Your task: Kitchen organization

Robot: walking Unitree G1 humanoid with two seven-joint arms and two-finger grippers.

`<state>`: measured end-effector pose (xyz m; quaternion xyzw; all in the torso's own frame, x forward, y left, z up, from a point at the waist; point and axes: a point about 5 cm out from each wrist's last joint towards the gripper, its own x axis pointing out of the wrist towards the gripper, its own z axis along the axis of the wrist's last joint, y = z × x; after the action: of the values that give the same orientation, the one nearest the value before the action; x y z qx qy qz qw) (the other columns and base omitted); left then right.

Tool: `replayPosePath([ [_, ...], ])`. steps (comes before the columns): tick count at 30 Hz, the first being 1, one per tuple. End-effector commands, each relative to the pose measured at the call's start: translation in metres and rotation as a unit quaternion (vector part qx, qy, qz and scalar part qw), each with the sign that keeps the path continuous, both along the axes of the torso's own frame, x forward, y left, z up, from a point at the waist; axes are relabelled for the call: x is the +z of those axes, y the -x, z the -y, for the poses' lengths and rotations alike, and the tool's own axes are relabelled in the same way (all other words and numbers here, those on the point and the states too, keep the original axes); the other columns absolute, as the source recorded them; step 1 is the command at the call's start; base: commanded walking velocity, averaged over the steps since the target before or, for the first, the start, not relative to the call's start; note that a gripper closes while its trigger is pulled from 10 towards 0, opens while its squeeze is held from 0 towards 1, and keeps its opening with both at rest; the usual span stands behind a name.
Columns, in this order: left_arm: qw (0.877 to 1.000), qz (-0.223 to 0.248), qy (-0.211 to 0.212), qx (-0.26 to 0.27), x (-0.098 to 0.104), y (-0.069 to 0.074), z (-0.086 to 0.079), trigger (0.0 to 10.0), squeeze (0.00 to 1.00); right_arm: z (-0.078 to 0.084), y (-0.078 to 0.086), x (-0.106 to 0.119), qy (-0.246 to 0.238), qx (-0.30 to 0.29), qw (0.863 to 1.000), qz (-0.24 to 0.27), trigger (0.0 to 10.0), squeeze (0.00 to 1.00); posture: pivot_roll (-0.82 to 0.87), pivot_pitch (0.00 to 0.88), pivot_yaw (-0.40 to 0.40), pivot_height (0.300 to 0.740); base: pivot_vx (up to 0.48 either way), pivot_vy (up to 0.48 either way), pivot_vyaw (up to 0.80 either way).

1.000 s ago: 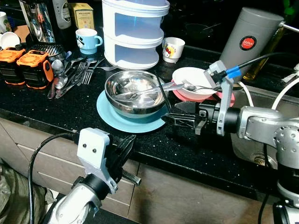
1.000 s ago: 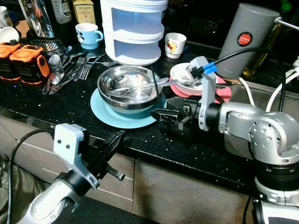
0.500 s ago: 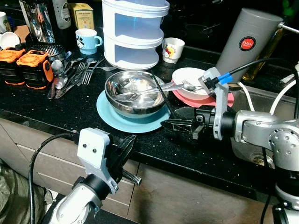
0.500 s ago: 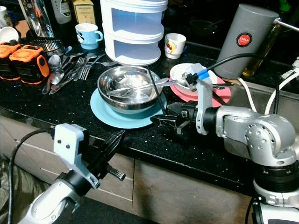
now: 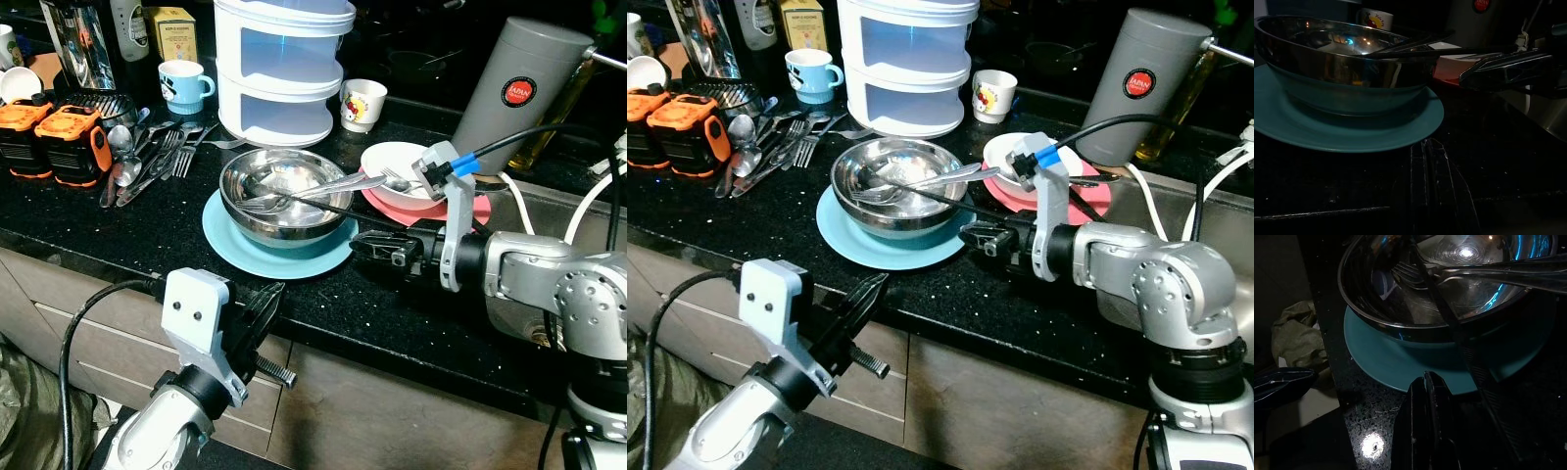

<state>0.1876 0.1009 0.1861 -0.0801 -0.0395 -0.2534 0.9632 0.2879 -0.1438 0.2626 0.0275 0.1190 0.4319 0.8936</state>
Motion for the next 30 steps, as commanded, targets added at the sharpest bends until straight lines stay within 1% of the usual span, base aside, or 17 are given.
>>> replayPosePath([
  [1, 1.000, -0.009, 0.003, -0.002, -0.003, -0.001, 0.002, 10.0, 0.00, 0.000, 0.000, 0.000, -0.002, 0.000, 1.000, 0.005, 0.0, 0.00, 0.16, 0.000, -0.080, 0.740, 0.000, 0.000, 0.00],
  [4, 1.000, -0.009, 0.003, -0.002, -0.003, -0.001, 0.002, 10.0, 0.00, -0.001, 0.000, 0.001, -0.010, 0.006, 1.000, 0.011, 0.0, 0.00, 0.16, 0.000, -0.081, 0.740, 0.000, 0.000, 0.00],
  [5, 1.000, -0.008, 0.003, -0.002, -0.003, -0.001, 0.002, 10.0, 0.00, -0.001, 0.003, 0.005, -0.029, 0.028, 0.999, 0.030, 1.7, 0.00, 0.16, 0.000, -0.081, 0.740, 0.000, 0.000, 0.00],
  [6, 1.000, -0.008, 0.003, -0.002, -0.002, -0.001, 0.002, 10.0, 0.00, -0.001, 0.004, 0.006, -0.036, 0.034, 0.998, 0.035, 1.7, 0.00, 0.16, 0.000, -0.081, 0.740, 0.000, 0.000, 0.00],
  [7, 1.000, -0.008, 0.003, -0.002, -0.002, -0.001, 0.002, 10.0, 0.00, 0.000, 0.005, 0.007, -0.049, 0.043, 0.997, 0.045, 10.0, 0.00, 0.16, 0.000, -0.082, 0.740, 0.000, 0.000, 0.00],
  [9, 1.000, -0.008, 0.003, -0.003, -0.003, -0.002, 0.002, 10.0, 0.00, 0.002, 0.007, 0.006, -0.076, 0.056, 0.994, 0.055, 10.0, 0.00, 0.15, 0.000, -0.080, 0.740, 0.000, 0.000, 0.00],
  [10, 1.000, -0.008, 0.004, -0.003, -0.003, -0.002, 0.002, 10.0, 0.00, 0.005, 0.010, 0.004, -0.100, 0.069, 0.991, 0.051, 10.0, 0.90, 0.15, 0.000, -0.080, 0.740, 0.000, 0.000, 0.00],
  [11, 1.000, -0.007, 0.004, -0.003, -0.003, -0.002, 0.002, 10.0, 0.00, 0.006, 0.012, 0.001, -0.115, 0.077, 0.989, 0.046, 10.0, 0.90, 0.15, 0.000, -0.080, 0.740, 0.000, 0.000, 0.00],
  [12, 1.000, -0.007, 0.004, -0.004, -0.002, -0.002, 0.002, 10.0, 0.00, 0.008, 0.015, -0.003, -0.124, 0.087, 0.987, 0.046, 10.0, 1.00, 0.15, 0.000, -0.079, 0.740, 0.000, 0.000, 0.00],
  [17, 1.000, -0.007, 0.003, -0.004, -0.003, -0.002, 0.002, 10.0, 0.00, 0.007, 0.015, -0.022, -0.121, 0.073, 0.990, 0.027, 10.0, 1.00, 0.16, 0.000, -0.077, 0.740, 0.000, 0.000, 0.00],
  [18, 1.000, -0.007, 0.003, -0.004, -0.003, -0.002, 0.002, 10.0, 0.00, 0.006, 0.014, -0.028, -0.118, 0.064, 0.991, 0.016, 10.0, 0.84, 0.16, 0.000, -0.076, 0.740, 0.000, 0.000, 0.00],
  [20, 1.000, -0.007, 0.002, -0.005, -0.003, -0.002, 0.001, 10.0, 0.00, 0.007, 0.013, -0.032, -0.116, 0.059, 0.992, 0.010, 10.0, 0.84, 0.16, 0.000, -0.075, 0.740, 0.000, 0.000, 0.00],
  [21, 1.000, -0.007, 0.002, -0.005, -0.003, -0.002, 0.001, 10.0, 0.00, 0.007, 0.011, -0.037, -0.112, 0.049, 0.992, 0.002, 10.0, 0.07, 0.16, 0.000, -0.076, 0.740, 0.000, 0.000, 0.00],
  [22, 1.000, -0.007, 0.002, -0.005, -0.002, -0.002, 0.001, 10.0, 0.00, 0.007, 0.010, -0.041, -0.111, 0.043, 0.993, -0.003, 10.0, 0.07, 0.16, 0.000, -0.076, 0.740, 0.000, 0.000, 0.00],
  [23, 1.000, -0.006, 0.002, -0.005, -0.002, -0.002, 0.001, 10.0, 0.00, 0.008, 0.008, -0.046, -0.113, 0.034, 0.993, -0.008, 10.0, 0.00, 0.16, 0.000, -0.075, 0.740, 0.000, 0.000, 0.00],
  [26, 1.000, -0.006, 0.003, -0.005, -0.002, -0.003, 0.001, 10.0, 0.00, 0.009, 0.005, -0.055, -0.126, 0.012, 0.992, -0.019, 10.0, 0.00, 0.16, 0.000, -0.075, 0.740, 0.000, 0.000, 0.00],
  [30, 1.000, -0.005, 0.003, -0.007, -0.002, -0.003, 0.002, 10.0, 0.00, 0.011, -0.004, -0.061, -0.160, -0.050, 0.986, -0.004, 10.0, 0.00, 0.16, 0.000, -0.076, 0.740, 0.000, 0.000, 0.00],
])
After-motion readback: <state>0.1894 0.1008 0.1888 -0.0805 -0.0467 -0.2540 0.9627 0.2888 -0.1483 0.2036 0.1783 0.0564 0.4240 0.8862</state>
